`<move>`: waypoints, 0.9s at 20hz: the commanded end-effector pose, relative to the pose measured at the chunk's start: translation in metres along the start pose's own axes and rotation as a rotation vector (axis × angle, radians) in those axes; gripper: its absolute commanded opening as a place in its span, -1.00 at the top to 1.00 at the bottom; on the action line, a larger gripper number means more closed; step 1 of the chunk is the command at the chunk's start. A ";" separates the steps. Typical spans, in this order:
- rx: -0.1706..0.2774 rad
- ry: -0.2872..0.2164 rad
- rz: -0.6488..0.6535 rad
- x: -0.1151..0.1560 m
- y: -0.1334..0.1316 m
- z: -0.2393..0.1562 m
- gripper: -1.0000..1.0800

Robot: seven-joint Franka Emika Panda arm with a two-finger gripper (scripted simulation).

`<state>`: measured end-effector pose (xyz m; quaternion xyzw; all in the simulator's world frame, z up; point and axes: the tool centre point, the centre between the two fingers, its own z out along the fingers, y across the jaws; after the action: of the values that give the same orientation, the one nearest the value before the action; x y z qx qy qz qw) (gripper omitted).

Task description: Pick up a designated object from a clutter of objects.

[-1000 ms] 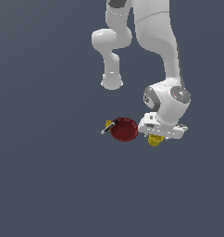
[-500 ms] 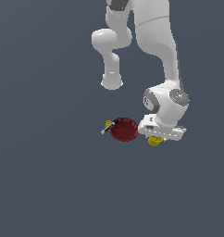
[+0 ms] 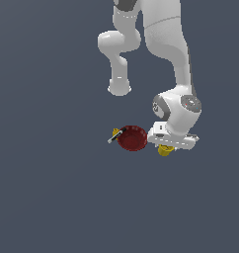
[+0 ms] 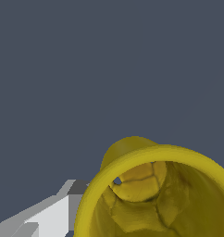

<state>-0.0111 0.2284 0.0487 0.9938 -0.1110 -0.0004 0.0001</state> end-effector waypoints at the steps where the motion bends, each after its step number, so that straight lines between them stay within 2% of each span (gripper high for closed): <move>1: 0.001 0.002 0.000 0.001 0.001 -0.005 1.00; 9: 0.001 0.002 0.000 0.003 0.012 -0.042 1.00; 18: 0.001 0.001 -0.001 0.007 0.037 -0.125 1.00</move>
<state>-0.0121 0.1956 0.1568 0.9938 -0.1108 -0.0006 0.0001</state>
